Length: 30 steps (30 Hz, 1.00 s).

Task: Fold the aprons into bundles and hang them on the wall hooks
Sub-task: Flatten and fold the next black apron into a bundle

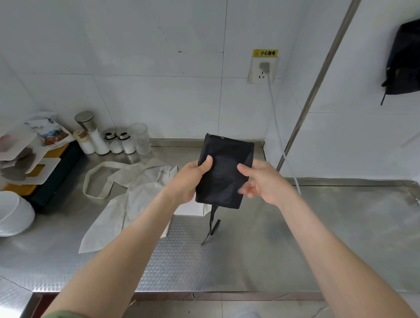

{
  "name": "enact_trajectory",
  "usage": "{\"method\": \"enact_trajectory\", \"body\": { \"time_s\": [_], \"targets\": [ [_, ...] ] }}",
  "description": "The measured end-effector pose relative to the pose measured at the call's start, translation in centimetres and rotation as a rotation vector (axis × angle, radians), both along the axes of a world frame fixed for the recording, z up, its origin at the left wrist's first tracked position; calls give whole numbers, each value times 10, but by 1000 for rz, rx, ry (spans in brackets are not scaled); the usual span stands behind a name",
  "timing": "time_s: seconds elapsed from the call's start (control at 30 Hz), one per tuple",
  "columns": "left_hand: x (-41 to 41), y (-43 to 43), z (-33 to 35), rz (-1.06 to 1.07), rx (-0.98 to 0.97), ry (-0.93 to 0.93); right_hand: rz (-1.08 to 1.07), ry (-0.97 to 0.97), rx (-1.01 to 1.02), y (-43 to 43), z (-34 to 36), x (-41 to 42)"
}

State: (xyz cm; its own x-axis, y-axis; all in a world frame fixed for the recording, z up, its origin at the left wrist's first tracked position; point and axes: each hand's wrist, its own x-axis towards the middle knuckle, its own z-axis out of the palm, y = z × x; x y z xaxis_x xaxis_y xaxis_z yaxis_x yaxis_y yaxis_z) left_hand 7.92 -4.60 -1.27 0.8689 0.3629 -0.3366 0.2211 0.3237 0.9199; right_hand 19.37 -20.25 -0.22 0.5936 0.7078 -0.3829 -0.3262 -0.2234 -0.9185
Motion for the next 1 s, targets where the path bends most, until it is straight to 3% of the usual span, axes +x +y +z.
{"method": "enact_trajectory", "body": {
  "time_s": [0.13, 0.27, 0.33, 0.4, 0.5, 0.63, 0.9, 1.0],
  "targets": [
    [1, -1, 1, 13, 83, -26, -31, 199, 253, 1, 0, -1],
    [6, 3, 1, 203, 493, 27, -115, 125, 393, 5, -12, -2],
    [6, 2, 6, 285, 597, 51, -120, 84, 398, 7, -19, -1],
    [8, 1, 10, 191, 469, 23, -101, 45, 414, 7, -21, 2],
    [11, 2, 11, 55, 123, -100, -74, 15, 486, 6, -17, 4],
    [7, 2, 6, 26, -42, -298, -18, -39, 494, 5, -6, 0],
    [11, -12, 10, 270, 55, -287, -108, -58, 256, 6, -12, -2],
    [7, -11, 6, 247, 103, -278, -82, -107, 144, 2, -13, -1]
  ]
}}
